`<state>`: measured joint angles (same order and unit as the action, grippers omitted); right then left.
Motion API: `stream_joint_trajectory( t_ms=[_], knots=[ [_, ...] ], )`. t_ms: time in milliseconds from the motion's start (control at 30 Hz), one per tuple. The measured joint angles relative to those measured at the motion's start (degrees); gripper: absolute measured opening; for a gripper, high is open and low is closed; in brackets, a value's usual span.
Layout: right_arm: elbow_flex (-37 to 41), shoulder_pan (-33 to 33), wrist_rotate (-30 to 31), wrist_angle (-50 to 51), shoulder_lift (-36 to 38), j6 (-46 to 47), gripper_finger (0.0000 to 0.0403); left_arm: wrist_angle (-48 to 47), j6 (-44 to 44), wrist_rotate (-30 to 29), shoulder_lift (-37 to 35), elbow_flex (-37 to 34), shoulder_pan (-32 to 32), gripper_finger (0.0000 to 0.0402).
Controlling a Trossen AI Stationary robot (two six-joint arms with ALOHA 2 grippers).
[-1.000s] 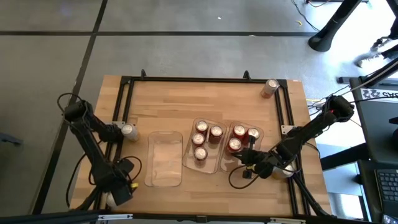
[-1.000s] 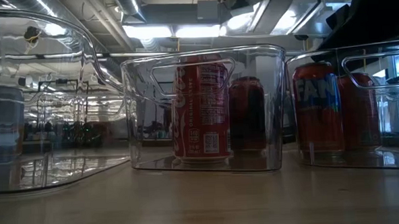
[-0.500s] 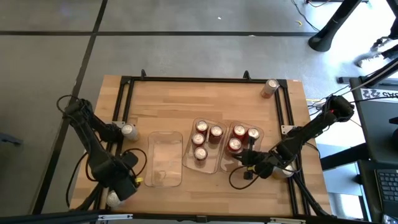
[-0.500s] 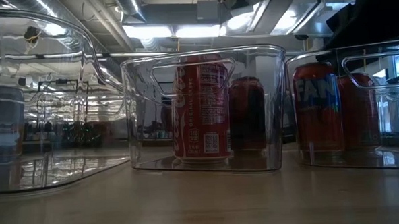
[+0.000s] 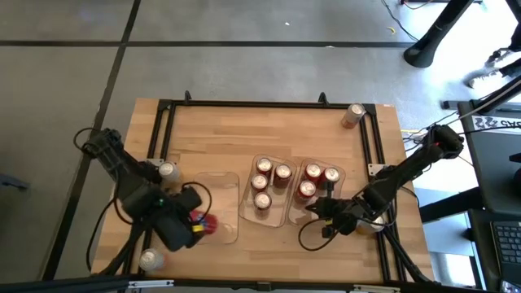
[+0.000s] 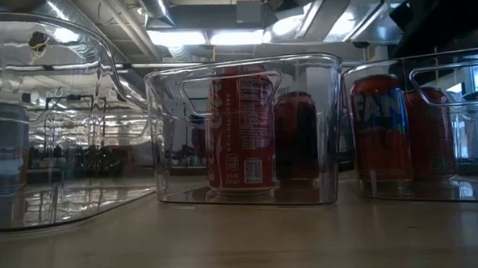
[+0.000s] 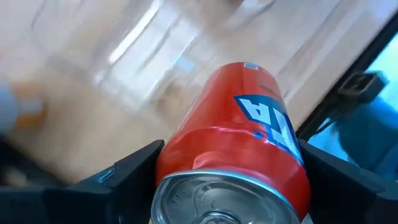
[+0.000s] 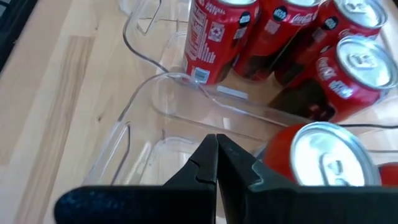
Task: Sort soda cans
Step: Put the red soda can into the right transparent bin
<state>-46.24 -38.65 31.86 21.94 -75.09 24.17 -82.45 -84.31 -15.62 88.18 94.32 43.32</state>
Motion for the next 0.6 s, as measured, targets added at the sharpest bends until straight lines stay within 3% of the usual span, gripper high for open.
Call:
stream_joint_trajectory(
  t_ms=[133, 300, 600],
  knots=[
    [-3.1, -0.1, 0.0, 4.3, 0.0, 0.0, 0.0005, 6.0, 10.2, -4.0, 0.0, 0.0, -4.1, 0.0308],
    [-7.6, -3.2, 0.1, 10.3, 0.0, 2.3, 0.0005, 15.5, 23.2, -4.7, 0.4, 0.0, -10.1, 0.0308],
    [-14.1, -13.2, 7.6, 22.3, 0.0, 13.7, 0.0005, 31.4, 40.6, -4.0, 3.9, 0.1, -18.5, 0.0308]
  ],
)
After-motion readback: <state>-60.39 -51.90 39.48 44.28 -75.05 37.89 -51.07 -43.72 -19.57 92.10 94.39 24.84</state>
